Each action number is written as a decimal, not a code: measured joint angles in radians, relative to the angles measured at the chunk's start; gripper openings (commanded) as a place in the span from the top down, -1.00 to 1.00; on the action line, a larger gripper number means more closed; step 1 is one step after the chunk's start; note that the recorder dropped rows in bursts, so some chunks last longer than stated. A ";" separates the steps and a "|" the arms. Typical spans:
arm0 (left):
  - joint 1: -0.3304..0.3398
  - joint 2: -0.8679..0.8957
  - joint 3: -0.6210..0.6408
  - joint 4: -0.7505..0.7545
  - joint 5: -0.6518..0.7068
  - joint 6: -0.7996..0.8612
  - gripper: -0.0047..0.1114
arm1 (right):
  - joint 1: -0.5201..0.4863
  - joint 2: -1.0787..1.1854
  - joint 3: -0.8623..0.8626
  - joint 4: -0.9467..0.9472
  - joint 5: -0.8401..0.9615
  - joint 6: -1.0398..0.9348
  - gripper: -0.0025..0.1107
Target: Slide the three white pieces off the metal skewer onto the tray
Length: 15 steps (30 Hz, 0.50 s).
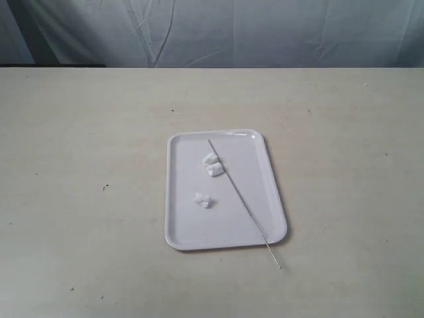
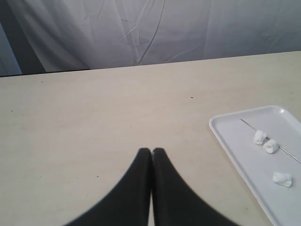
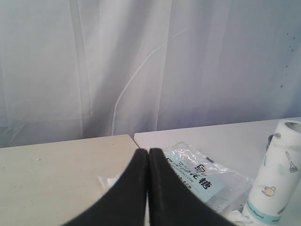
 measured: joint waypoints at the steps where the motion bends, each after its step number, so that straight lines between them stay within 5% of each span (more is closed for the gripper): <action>1: 0.000 0.000 0.000 0.000 0.000 0.000 0.92 | 0.000 0.000 0.000 0.000 0.000 0.000 0.97; 6: 0.035 -0.009 0.032 -0.088 0.000 0.000 0.92 | -0.020 0.000 0.000 0.000 0.010 0.002 0.97; 15: 0.227 -0.089 0.226 -0.179 -0.090 0.047 0.92 | -0.304 -0.147 0.054 0.006 0.306 0.049 0.97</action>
